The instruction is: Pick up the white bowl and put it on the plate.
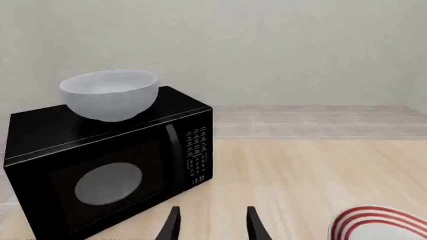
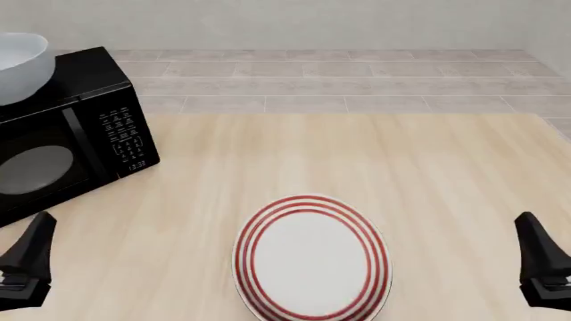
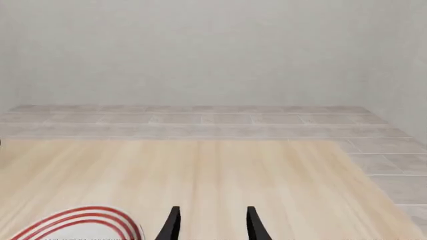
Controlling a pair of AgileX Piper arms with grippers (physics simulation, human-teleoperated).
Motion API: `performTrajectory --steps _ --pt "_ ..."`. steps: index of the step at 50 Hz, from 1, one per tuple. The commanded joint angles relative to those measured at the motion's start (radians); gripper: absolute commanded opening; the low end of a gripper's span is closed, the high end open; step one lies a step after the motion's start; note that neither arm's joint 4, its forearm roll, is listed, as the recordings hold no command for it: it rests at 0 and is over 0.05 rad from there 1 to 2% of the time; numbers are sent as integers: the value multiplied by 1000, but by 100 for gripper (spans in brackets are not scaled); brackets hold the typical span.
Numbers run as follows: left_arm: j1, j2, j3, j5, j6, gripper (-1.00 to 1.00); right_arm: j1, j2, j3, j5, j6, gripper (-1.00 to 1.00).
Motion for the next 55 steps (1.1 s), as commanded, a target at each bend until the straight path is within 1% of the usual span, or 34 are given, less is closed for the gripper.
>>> performTrajectory --steps 1,3,5,7,8,9,12,15,16,17,18,21,22,23,24,25,26,28,31,32,35,37,38,39,40,42,47,49,50,52,55 --pt "15 -1 2 -5 6 100 0 -2 0 14 -12 100" --pt "4 -1 -10 8 12 100 0 -2 0 12 1 100" --pt "-14 0 -30 35 5 100 1 -2 5 14 -6 100" --pt "-18 -1 -42 38 22 100 4 -2 6 16 -5 100" --pt "-19 -1 -57 54 15 100 10 -2 6 17 7 100" --pt "-39 -1 -73 80 -15 100 12 -2 6 19 9 100" --pt "-35 -1 -94 104 -10 100 12 -2 6 22 5 100" --pt "-43 -1 -148 150 -17 100 13 0 6 24 4 100" --pt "-66 1 -158 193 -50 100 14 0 6 25 2 100" --pt "-78 7 -170 211 -70 100 15 1 6 24 -4 100" --pt "-67 9 -190 223 -59 100 15 3 5 21 -4 100" --pt "-46 49 -218 227 -39 100 14 5 3 15 -8 100" --pt "-30 60 -223 228 -25 100 -1 0 3 6 -13 100" --pt "-38 60 -218 227 -26 100 -3 0 2 6 -14 100" --pt "-34 25 -159 204 -35 100 -2 0 -2 10 -11 100" --pt "-27 87 -239 227 -34 100 -4 -1 -2 9 -4 100" --pt "-28 108 -254 228 -37 100 -7 -1 -5 10 -2 100" --pt "-20 139 -270 222 -41 100 -13 -1 -3 6 -3 100" --pt "-23 132 -299 237 -36 100 -11 0 -12 12 -7 100" --pt "-11 135 -310 239 -28 100 -17 -1 -14 7 -8 100" --pt "-13 171 -331 229 -34 100 -22 0 -11 1 -4 100" --pt "-21 209 -357 228 -44 100 -19 5 -17 1 -5 100" --pt "-19 228 -378 231 -37 100 -15 8 -15 -7 -4 100" --pt "23 247 -396 231 -35 100 -13 21 -18 -18 -2 100" --pt "30 258 -413 239 -26 100 -12 22 -18 -20 0 100" --pt "17 265 -444 262 -24 100 -8 37 -24 -29 4 100" --pt "27 294 -502 286 -18 100 -5 49 -30 -38 0 100" --pt "18 307 -527 298 -23 100 -5 51 -28 -44 -1 100" --pt "17 309 -546 308 -14 100 -5 50 -26 -45 3 100" --pt "5 309 -559 323 -10 100 -4 49 -23 -45 3 100" --pt "12 319 -584 329 -10 100 -5 37 -28 -32 7 100"
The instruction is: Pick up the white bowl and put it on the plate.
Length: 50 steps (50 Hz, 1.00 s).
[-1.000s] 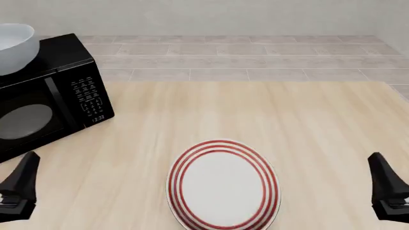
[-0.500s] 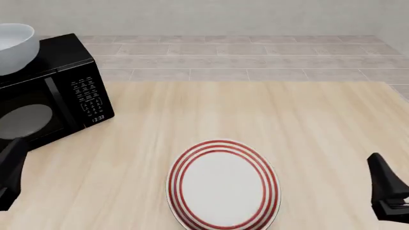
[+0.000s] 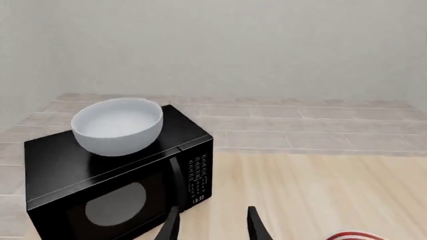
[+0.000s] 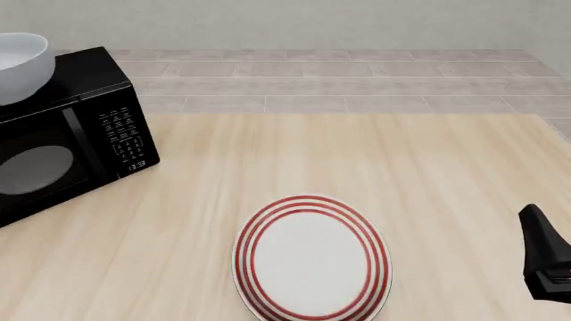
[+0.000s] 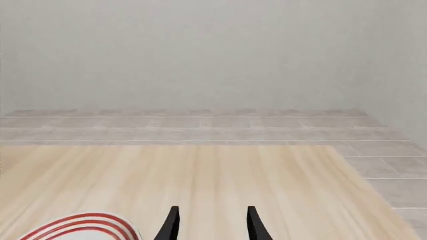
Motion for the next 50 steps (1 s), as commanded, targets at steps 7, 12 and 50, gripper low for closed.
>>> performTrajectory --steps 7,12,50 --pt "15 113 -200 65 21 100 7 -16 -10 12 3 100" --pt "8 151 -243 76 21 100 9 -32 -15 34 -3 100" --pt "347 672 -749 196 -108 100 27 -38 19 -10 -17 100"
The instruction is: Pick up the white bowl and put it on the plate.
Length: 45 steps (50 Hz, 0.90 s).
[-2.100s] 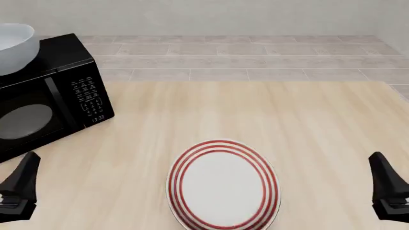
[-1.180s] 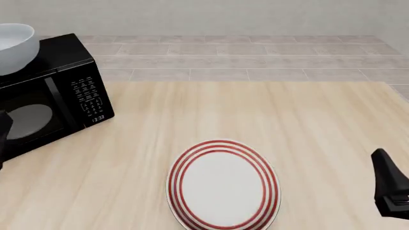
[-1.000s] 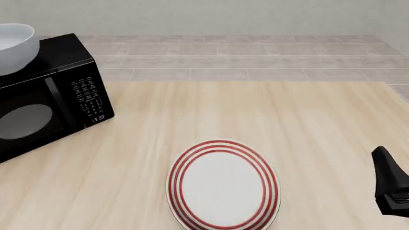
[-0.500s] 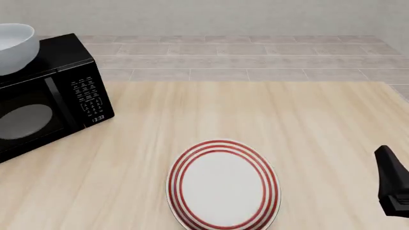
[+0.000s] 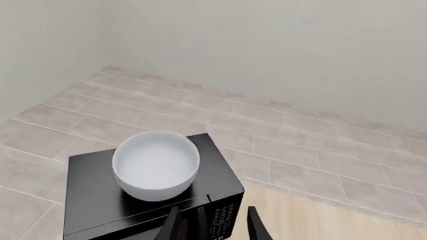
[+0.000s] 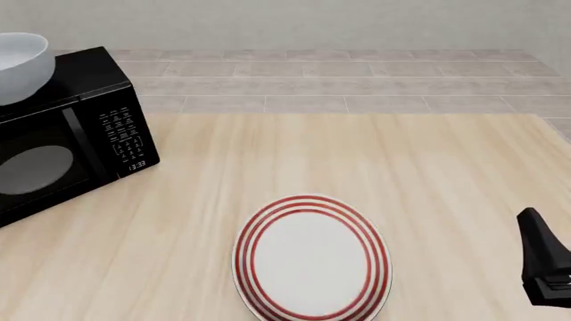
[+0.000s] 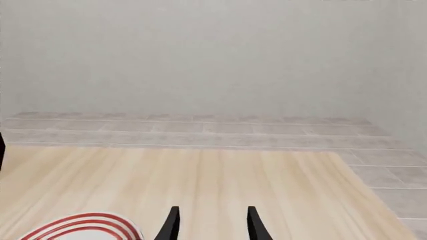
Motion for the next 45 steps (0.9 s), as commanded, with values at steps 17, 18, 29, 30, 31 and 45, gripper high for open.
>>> performTrajectory --steps 17,18,29,30,31,45 --pt "251 264 -245 74 -47 100 16 3 -15 2 -8 100" --pt "251 264 -245 74 -47 100 16 3 -16 2 -8 100" --pt "276 383 -353 130 -33 100 28 1 -15 4 -7 100" --pt "276 384 -353 130 -33 100 28 1 -15 4 -7 100" --pt "285 401 -368 131 -39 100 32 1 -16 3 -6 100" --pt "306 532 -477 195 -71 100 48 10 1 -23 -3 100"
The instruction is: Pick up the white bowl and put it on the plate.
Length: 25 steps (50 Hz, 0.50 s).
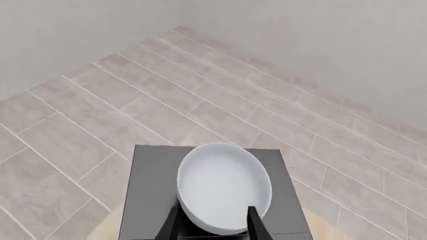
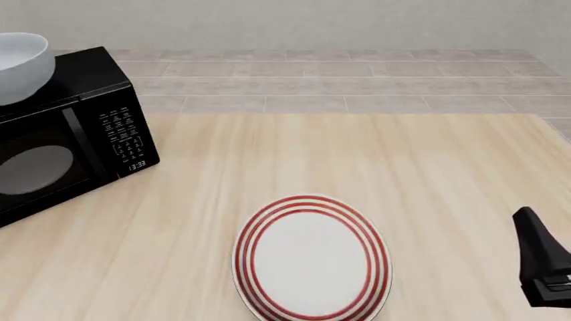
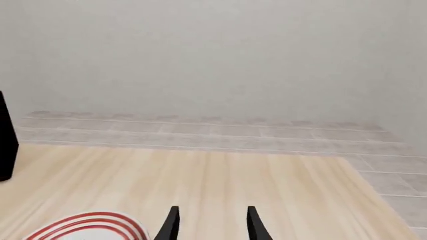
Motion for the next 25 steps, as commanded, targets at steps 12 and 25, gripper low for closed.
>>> performTrajectory --steps 12,25 --pt "58 203 -163 114 -39 100 14 3 6 -14 7 100" --pt "75 257 -199 142 -38 100 22 23 9 -36 7 100"
